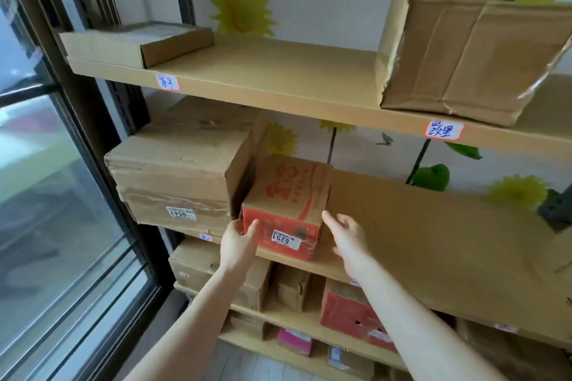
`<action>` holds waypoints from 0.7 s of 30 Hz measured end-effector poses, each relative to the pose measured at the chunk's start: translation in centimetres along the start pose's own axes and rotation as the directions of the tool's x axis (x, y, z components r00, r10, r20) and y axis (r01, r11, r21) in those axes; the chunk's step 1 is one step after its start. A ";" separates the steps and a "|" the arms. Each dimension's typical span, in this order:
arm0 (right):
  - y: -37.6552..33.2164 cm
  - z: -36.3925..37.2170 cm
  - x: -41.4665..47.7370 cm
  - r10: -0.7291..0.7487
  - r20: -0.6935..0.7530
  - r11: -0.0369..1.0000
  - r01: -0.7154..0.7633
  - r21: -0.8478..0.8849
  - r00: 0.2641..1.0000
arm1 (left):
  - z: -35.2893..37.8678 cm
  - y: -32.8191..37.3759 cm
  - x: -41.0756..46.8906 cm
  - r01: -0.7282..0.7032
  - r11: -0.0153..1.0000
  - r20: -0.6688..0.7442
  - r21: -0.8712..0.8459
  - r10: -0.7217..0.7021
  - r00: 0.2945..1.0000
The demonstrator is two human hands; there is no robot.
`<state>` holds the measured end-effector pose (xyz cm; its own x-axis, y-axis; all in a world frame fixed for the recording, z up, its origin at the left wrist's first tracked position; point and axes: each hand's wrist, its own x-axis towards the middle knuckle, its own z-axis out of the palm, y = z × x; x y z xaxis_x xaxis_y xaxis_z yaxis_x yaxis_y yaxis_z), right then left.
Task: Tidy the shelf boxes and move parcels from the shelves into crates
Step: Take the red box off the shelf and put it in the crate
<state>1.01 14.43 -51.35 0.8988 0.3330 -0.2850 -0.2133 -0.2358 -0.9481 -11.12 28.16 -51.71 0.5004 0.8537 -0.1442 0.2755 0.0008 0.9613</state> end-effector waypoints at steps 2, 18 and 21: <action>-0.1 1.0 1.2 0.029 0.017 0.999 -0.029 -0.019 0.999 | 0.6 -0.2 0.8 0.019 1.000 -0.010 0.013 -0.019 1.000; -1.0 -4.8 2.2 -0.073 -0.162 0.981 0.042 -0.188 0.984 | 3.9 2.5 3.9 0.140 0.990 0.338 0.030 -0.142 0.930; -1.7 -4.0 1.4 0.111 -0.014 0.989 -0.109 0.096 0.994 | 4.8 2.8 2.6 0.289 0.956 0.607 -0.054 -0.198 0.769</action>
<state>4.17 11.63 -49.54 0.8748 0.2917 -0.3868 -0.3463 -0.1819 -0.9203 -5.08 27.92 -50.51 0.8290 0.3405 -0.4437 0.3633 0.2754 0.8900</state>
